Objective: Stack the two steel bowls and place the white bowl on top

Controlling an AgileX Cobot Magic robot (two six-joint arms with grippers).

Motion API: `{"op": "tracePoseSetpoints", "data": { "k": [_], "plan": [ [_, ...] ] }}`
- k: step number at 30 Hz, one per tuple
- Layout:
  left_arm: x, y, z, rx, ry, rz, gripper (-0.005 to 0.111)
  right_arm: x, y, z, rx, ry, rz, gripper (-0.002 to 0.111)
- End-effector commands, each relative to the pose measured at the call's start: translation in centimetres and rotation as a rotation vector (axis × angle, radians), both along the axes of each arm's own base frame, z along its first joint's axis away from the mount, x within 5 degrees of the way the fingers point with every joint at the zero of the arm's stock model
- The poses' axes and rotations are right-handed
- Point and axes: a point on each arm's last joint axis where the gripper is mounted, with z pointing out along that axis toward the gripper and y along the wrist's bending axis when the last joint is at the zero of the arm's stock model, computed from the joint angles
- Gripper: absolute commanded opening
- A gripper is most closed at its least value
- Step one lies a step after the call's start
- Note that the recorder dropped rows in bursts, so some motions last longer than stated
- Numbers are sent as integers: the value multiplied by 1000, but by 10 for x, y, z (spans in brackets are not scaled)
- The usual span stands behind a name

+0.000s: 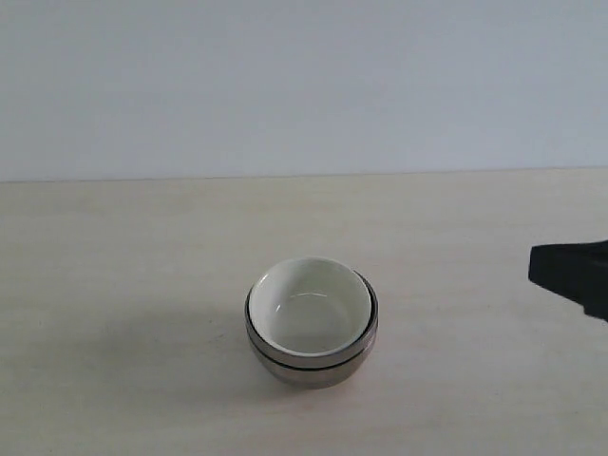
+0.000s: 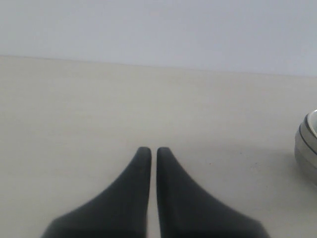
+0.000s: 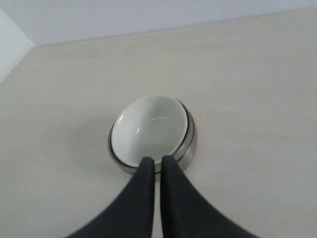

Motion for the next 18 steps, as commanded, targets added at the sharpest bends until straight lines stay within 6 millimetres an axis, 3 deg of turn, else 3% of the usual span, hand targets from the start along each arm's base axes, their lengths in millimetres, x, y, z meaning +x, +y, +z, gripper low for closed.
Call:
{"op": "tracePoseSetpoints", "data": {
  "k": [1, 11, 15, 18],
  "plan": [
    [0, 0, -1, 1, 1, 3, 4, -15, -4, 4, 3, -14, 35, 0],
    [0, 0, -1, 1, 1, 3, 4, -21, -5, 6, -17, -70, 60, 0],
    [0, 0, -1, 1, 1, 3, 4, -22, -11, -10, 0, -198, -6, 0],
    [0, 0, -1, 1, 1, 3, 4, -29, -24, -35, 32, -250, -101, 0]
  ]
}}
